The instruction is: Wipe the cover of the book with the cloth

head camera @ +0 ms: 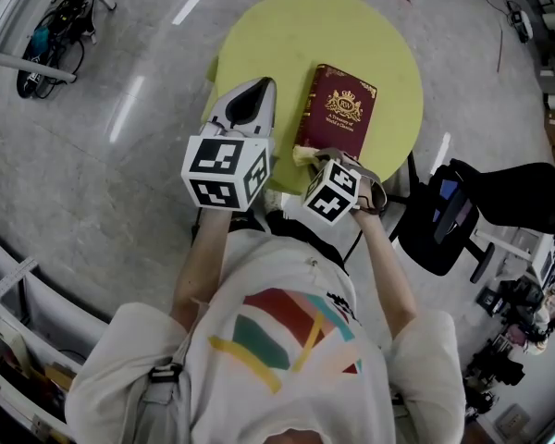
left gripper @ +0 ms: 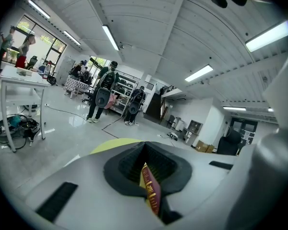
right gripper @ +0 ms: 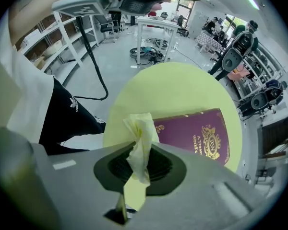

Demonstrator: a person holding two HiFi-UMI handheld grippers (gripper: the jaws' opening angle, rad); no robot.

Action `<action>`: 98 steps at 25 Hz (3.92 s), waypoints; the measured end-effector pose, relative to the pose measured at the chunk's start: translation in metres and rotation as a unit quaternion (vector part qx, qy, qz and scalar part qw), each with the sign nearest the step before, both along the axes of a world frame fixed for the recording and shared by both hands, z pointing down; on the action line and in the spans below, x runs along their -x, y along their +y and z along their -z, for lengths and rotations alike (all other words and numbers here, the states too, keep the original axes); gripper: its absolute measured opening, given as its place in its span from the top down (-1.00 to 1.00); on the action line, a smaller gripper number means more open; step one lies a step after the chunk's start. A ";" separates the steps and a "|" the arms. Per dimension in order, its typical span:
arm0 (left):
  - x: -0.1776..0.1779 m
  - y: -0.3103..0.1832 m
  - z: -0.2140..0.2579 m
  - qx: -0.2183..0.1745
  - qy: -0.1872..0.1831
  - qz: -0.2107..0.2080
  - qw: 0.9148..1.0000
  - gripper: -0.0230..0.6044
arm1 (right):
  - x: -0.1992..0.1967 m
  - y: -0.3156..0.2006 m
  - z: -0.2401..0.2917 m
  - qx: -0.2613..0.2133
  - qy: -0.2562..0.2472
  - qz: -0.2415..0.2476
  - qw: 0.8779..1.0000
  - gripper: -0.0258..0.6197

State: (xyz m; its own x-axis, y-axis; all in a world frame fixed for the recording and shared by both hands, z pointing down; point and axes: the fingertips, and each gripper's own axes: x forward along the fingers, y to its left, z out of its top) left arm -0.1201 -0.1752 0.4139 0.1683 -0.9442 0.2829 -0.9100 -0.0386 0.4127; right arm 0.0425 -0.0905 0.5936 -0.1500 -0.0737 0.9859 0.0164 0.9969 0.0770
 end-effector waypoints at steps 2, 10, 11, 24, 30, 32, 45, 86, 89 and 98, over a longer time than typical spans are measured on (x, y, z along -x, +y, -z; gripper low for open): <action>0.002 0.002 0.001 -0.001 0.001 0.002 1.000 0.88 | 0.003 -0.005 0.007 -0.010 -0.001 0.005 1.000 0.83; 0.020 0.011 -0.001 -0.001 0.002 0.021 1.000 0.88 | 0.035 -0.082 0.055 -0.123 0.002 0.057 0.991 0.83; 0.022 0.013 -0.001 -0.002 0.001 0.023 1.000 0.88 | 0.040 -0.094 0.059 -0.145 0.012 0.075 0.987 0.83; 0.051 0.027 -0.032 0.019 0.031 0.069 0.997 0.88 | 0.081 -0.188 0.012 -0.207 0.168 0.330 0.905 0.83; 0.065 0.037 -0.048 0.032 0.050 0.093 0.994 0.88 | 0.088 -0.196 -0.012 -0.162 0.166 0.331 0.915 0.83; 0.067 0.039 -0.051 0.034 0.053 0.097 0.993 0.88 | 0.089 -0.195 -0.015 -0.144 0.149 0.310 0.928 0.83; 0.063 0.047 -0.058 0.041 0.057 0.097 0.993 0.88 | 0.080 -0.134 -0.024 -0.034 0.086 0.285 0.954 0.83; 0.020 0.031 0.033 -0.034 -0.025 0.066 0.997 0.88 | 0.087 -0.041 0.078 -0.047 -0.139 0.211 0.966 0.83; 0.004 0.021 0.069 -0.079 -0.045 0.026 0.996 0.88 | 0.095 -0.065 0.139 -0.110 -0.223 0.128 0.960 0.83; -0.074 0.012 0.181 -0.196 -0.106 -0.059 0.973 0.88 | 0.017 -0.090 0.297 -0.276 -0.402 -0.105 0.867 0.83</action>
State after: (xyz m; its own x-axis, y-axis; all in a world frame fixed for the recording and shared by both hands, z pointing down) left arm -0.0461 -0.1634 0.2333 0.2587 -0.9644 -0.0551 -0.9528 -0.2642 0.1498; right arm 0.0260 -0.1809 0.2969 -0.6982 -0.6096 0.3753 -0.4415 0.7794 0.4446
